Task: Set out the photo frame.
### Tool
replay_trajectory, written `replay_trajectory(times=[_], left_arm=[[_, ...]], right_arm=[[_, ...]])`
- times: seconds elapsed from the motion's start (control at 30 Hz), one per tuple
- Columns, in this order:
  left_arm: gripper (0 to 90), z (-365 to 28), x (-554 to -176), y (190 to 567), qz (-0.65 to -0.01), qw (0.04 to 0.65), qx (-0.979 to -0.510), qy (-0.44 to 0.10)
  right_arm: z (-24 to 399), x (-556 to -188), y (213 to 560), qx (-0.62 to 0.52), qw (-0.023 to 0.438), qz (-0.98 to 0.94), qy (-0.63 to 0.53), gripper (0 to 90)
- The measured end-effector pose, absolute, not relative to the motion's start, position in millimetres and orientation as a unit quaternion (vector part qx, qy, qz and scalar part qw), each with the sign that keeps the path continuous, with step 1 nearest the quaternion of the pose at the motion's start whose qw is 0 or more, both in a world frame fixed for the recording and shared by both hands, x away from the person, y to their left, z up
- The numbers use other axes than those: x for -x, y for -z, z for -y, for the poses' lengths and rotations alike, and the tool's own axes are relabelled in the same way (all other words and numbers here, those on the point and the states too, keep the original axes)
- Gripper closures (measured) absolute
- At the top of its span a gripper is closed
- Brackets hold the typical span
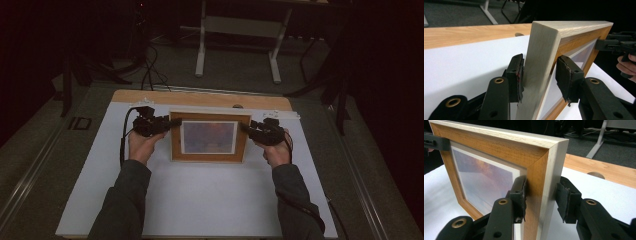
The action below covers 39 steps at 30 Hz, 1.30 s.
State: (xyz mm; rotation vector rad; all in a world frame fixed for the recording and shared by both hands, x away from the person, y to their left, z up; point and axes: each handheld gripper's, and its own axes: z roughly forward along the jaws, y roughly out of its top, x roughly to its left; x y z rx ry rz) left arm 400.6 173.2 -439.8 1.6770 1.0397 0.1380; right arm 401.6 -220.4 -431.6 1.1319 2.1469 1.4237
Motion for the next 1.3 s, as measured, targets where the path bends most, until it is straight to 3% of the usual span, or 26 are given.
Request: replay_trajectory(times=[0.6,0.83,1.3], left_arm=[[58.5,-183.0,-385.9,443.1,-0.447,0.557,-0.699,-0.035],[54.2,-181.9,-384.8,445.0,-0.445,0.562,-0.696,-0.034],[46.4,-183.8,-380.2,445.3,-0.437,0.554,-0.706,-0.051]], right_arm=[[214.9,-388.5,429.7,-0.386,0.149,-0.767,-0.491,61.8],[215.4,-387.8,430.3,-0.386,0.15,-0.765,-0.493,61.3],[220.2,-385.9,431.5,-0.383,0.14,-0.774,-0.485,50.2]])
